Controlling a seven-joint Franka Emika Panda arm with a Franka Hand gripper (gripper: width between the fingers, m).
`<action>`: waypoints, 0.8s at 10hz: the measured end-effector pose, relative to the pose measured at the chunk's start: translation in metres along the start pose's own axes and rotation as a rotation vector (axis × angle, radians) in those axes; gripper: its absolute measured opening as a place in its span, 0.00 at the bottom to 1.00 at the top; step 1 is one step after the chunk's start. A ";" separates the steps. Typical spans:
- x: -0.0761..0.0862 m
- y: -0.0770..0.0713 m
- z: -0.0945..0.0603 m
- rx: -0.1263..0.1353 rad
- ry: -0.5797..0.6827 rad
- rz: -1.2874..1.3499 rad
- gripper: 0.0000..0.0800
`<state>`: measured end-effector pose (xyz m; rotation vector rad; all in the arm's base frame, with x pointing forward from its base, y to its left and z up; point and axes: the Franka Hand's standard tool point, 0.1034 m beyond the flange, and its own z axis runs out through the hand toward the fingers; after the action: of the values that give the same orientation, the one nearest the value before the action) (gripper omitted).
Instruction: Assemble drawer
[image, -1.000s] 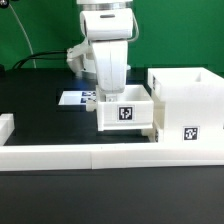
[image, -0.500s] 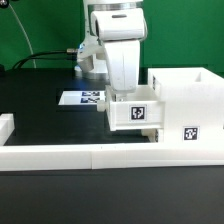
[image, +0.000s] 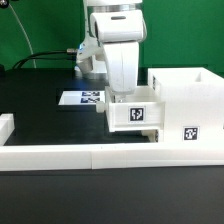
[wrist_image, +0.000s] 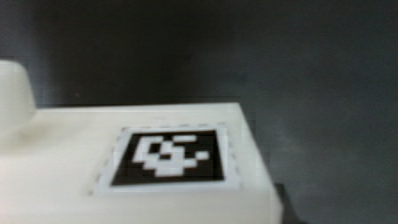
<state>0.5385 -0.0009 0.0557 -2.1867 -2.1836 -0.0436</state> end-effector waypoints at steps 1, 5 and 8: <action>0.003 0.001 0.000 -0.001 -0.003 0.000 0.05; 0.016 0.003 0.000 -0.003 -0.002 -0.027 0.05; 0.024 0.003 0.000 -0.008 0.000 -0.038 0.05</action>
Offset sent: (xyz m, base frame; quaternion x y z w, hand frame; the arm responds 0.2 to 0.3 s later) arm 0.0099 0.0176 0.0039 -0.0065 -0.0060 -0.0405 0.9991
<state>0.5419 0.0230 0.0566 -2.1496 -2.2286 -0.0542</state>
